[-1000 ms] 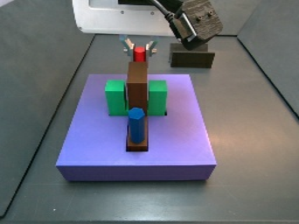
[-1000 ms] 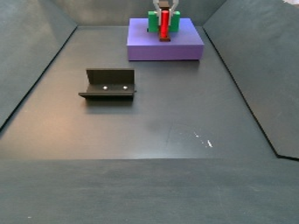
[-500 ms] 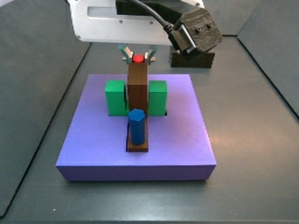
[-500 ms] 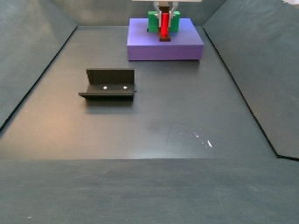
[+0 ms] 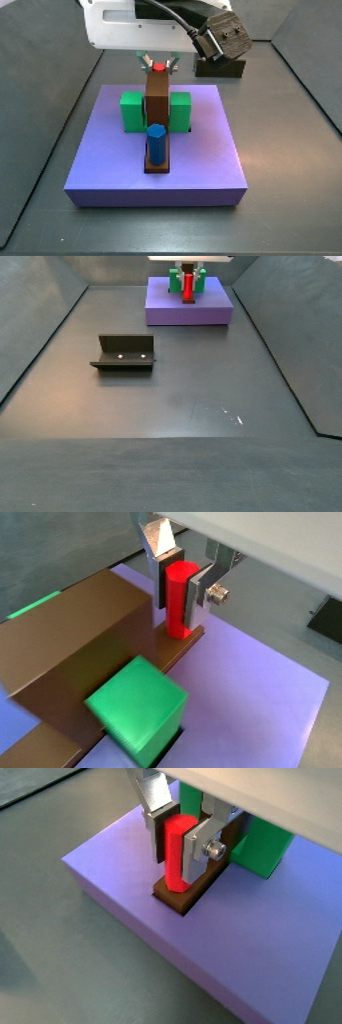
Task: Pick up the red object. Move up. Move to above the board. Insert the red object.
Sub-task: Insert the red object.
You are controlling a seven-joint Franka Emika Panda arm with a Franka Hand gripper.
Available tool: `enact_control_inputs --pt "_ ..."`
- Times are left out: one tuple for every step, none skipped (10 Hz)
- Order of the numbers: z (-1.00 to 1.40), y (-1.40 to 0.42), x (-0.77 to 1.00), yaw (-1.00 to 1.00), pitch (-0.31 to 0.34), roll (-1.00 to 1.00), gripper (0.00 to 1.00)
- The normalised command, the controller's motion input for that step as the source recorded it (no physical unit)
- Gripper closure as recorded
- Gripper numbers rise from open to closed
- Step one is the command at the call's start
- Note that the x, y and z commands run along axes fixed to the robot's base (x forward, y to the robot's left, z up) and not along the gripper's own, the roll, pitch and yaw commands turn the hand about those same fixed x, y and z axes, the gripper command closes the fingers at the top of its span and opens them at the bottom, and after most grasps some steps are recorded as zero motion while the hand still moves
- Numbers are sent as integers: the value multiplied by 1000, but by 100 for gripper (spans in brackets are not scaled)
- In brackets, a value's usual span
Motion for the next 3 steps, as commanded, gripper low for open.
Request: enact_control_inputs --pt "-700 77 91 0 -170 -86 100" --pt "-129 0 0 0 -4 0 100" --pt "0 0 0 0 0 0 100"
